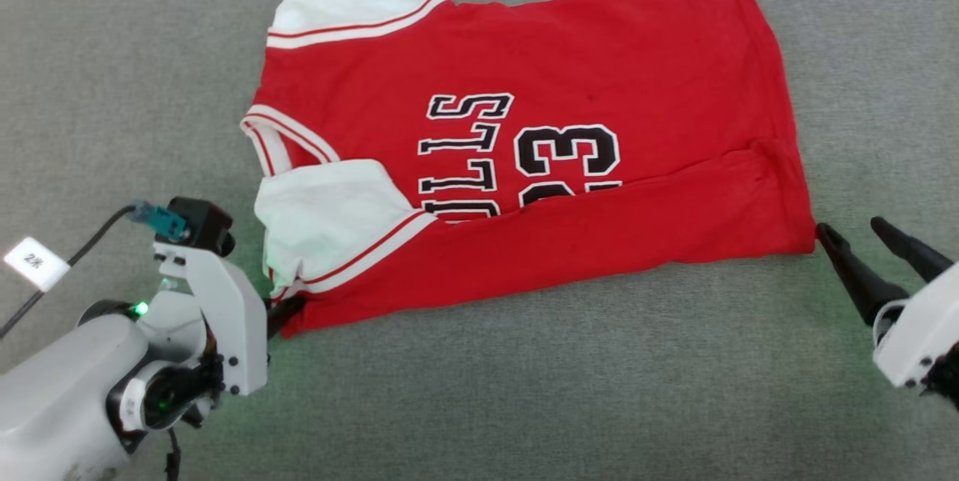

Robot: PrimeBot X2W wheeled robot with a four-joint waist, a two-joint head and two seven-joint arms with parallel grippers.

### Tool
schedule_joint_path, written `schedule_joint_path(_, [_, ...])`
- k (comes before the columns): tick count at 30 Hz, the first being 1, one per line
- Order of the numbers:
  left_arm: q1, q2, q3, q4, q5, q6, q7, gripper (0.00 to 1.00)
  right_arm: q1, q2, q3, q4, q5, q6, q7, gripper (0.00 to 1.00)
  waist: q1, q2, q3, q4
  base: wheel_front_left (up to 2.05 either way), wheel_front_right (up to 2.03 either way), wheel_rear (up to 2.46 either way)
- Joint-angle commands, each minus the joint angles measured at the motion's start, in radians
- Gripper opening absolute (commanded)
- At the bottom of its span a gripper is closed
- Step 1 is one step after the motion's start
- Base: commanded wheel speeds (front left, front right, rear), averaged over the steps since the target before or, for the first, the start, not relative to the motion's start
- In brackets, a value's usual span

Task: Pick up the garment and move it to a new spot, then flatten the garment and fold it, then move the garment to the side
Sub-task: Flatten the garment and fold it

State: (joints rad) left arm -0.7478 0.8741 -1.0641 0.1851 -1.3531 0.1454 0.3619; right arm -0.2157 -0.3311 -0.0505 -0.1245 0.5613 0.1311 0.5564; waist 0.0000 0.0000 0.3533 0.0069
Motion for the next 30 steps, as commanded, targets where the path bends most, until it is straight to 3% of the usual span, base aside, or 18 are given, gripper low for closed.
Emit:
schedule_joint_path(1, [0.013, -0.044, -0.023, 0.013, 0.011, -0.005, 0.006, 0.00, -0.022, -0.007, 0.002, 0.020, 0.008, -0.001, 0.007, 1.00, 0.0000, 0.0000, 0.005, 0.012, 0.00, 0.00, 0.00])
schedule_joint_path(9, [-0.009, -0.088, -0.039, 0.036, 0.026, -0.022, 0.015, 0.00, -0.130, 0.002, 0.014, 0.227, 0.006, -0.001, 0.071, 1.00, 0.0000, 0.0000, 0.017, 0.055, 0.00, 0.00, 0.00])
schedule_joint_path(17, [-0.007, -0.110, -0.047, 0.053, 0.025, -0.032, 0.015, 0.00, -0.194, 0.000, 0.111, 0.396, -0.032, -0.001, 0.149, 1.00, 0.0000, 0.0000, 0.020, 0.080, 0.00, 0.00, 0.00])
schedule_joint_path(18, [-0.006, -0.113, -0.046, 0.055, 0.023, -0.033, 0.014, 0.00, -0.198, -0.001, 0.126, 0.409, -0.034, -0.001, 0.154, 0.44, 0.0000, 0.0000, 0.020, 0.081, 0.00, 0.00, 0.00])
schedule_joint_path(19, [-0.006, -0.116, -0.046, 0.057, 0.022, -0.035, 0.015, 0.00, -0.202, -0.006, 0.136, 0.419, -0.038, -0.001, 0.154, 0.00, 0.0000, 0.0000, 0.019, 0.084, 0.00, 0.00, 0.00])
schedule_joint_path(24, [-0.004, -0.115, -0.042, 0.064, 0.015, -0.038, 0.016, 0.00, -0.219, -0.035, 0.146, 0.440, -0.031, -0.001, 0.140, 0.00, 0.0000, 0.0000, 0.011, 0.087, 0.00, 0.00, 0.00])
schedule_joint_path(30, [-0.008, -0.071, -0.022, 0.031, -0.001, -0.022, 0.027, 0.00, -0.209, -0.082, 0.143, 0.404, 0.005, -0.001, 0.145, 0.00, 0.0000, 0.0000, -0.013, 0.082, 0.00, 0.00, 0.00])
